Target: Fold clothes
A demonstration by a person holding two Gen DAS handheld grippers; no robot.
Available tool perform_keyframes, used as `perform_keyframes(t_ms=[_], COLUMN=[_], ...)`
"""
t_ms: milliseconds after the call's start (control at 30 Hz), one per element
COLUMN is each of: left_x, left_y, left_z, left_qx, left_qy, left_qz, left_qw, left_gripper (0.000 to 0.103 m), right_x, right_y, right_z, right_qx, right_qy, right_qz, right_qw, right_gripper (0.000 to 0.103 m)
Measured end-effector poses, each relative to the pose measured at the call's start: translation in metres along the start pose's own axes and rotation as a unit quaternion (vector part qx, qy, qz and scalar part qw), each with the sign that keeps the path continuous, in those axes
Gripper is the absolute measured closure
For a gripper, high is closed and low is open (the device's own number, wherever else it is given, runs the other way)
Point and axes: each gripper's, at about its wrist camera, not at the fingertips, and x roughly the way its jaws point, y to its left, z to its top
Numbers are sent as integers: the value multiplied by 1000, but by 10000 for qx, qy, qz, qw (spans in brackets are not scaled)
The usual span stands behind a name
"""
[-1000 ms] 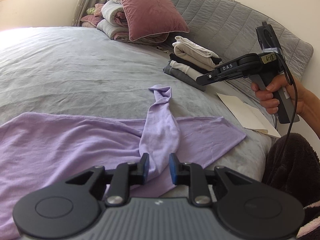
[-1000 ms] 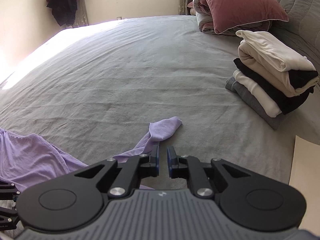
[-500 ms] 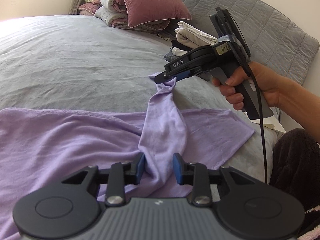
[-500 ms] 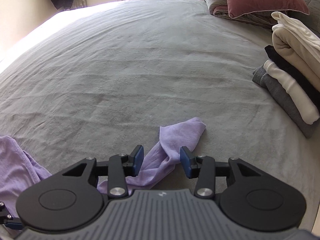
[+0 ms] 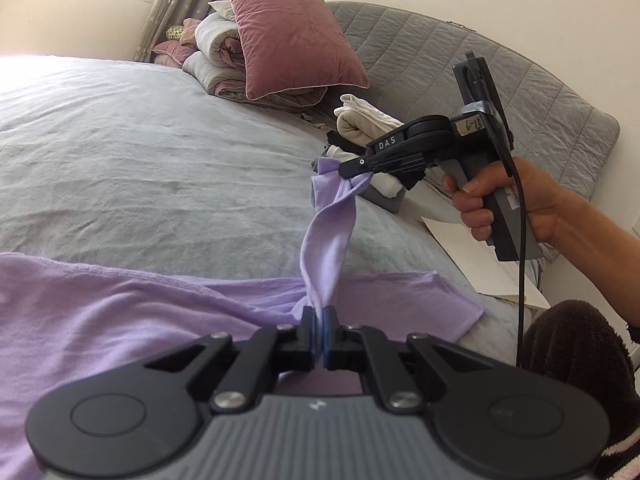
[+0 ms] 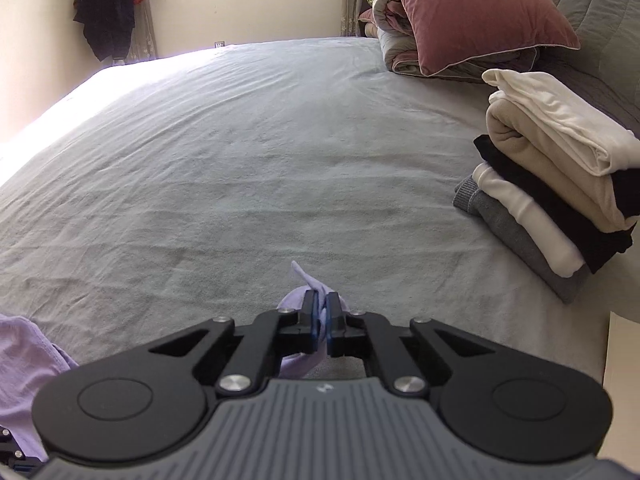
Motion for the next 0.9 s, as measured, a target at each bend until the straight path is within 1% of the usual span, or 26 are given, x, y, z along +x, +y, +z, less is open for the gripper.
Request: perform_keyframes(t_ms=[100, 267, 433, 667, 767, 833, 900], left_x=[-8, -11, -10, 1, 3, 1, -3], left_y=[-2, -2, -8, -15, -16, -14, -12], left_z=[-1, -5, -14, -28, -33, -32, -30], left_qx=[63, 146, 287, 536, 587, 521, 449], left_qy=[-13, 139, 377, 1012, 1121, 1141, 1091], left_qz=[-113, -197, -235, -91, -84, -131, -174], left_qw=[9999, 9996, 9986, 9934, 9919, 9920, 9929], left_gripper=[100, 100, 100, 99, 99, 95, 91], right_x=[-29, -75, -98, -94, -87, -81, -82], right_y=[-3, -3, -18, -47, -54, -58, -62], right_z=[-3, -28, -66, -119, -135, -143, -146], right_qx=[67, 11, 279, 741, 814, 848, 912], right_qy=[-211, -473, -352, 265, 538, 786, 850], right_qz=[63, 86, 56, -181, -261, -283, -229], right_qw=[9997, 9988, 9990, 9967, 9949, 9929, 9919], right_gripper=[100, 100, 100, 100, 100, 98, 90])
